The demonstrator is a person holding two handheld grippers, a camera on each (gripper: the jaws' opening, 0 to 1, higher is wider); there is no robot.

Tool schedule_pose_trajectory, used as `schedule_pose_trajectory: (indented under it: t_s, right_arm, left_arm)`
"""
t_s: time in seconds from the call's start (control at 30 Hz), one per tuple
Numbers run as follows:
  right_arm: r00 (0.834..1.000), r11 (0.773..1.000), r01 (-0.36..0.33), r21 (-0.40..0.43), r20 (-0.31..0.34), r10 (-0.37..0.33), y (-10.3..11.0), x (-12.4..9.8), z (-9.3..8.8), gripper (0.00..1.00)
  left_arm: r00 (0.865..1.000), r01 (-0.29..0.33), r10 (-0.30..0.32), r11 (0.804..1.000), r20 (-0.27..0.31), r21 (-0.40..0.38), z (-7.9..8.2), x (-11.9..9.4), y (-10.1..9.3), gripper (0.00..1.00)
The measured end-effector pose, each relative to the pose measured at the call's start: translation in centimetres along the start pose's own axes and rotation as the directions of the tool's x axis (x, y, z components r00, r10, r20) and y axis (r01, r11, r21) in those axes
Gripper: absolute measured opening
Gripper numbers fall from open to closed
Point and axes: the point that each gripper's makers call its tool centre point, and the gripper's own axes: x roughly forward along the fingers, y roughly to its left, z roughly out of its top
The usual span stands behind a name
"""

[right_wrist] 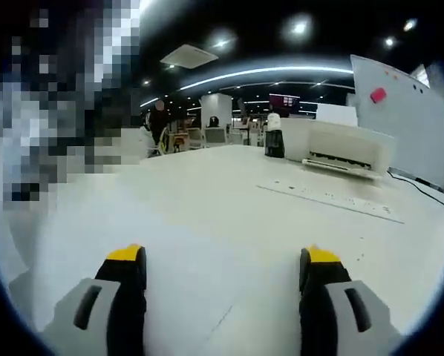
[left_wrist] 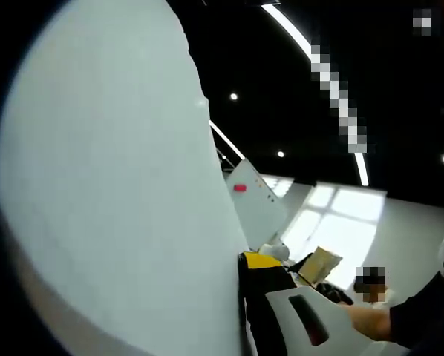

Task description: Organize the stack of printing papers by aligning and flattening the scattered papers on the table

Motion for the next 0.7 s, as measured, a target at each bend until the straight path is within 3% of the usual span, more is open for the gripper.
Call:
schedule_pose_trajectory:
  t_s: [0.6,0.7]
  right_arm:
    - [0.999,0.999,-0.039,-0.011,0.003,0.039,0.6,0.0,0.1,0.67]
    - [0.998,0.998,-0.064,-0.018,0.001,0.065,1.1,-0.1,0.1,0.58]
  left_arm:
    - [1.000,0.001,-0.001,1.000,0.002,-0.003,0.0,0.1,0.0,0.07]
    - [1.000,0.001,-0.001,1.000,0.001,-0.001,0.0,0.2,0.0,0.07]
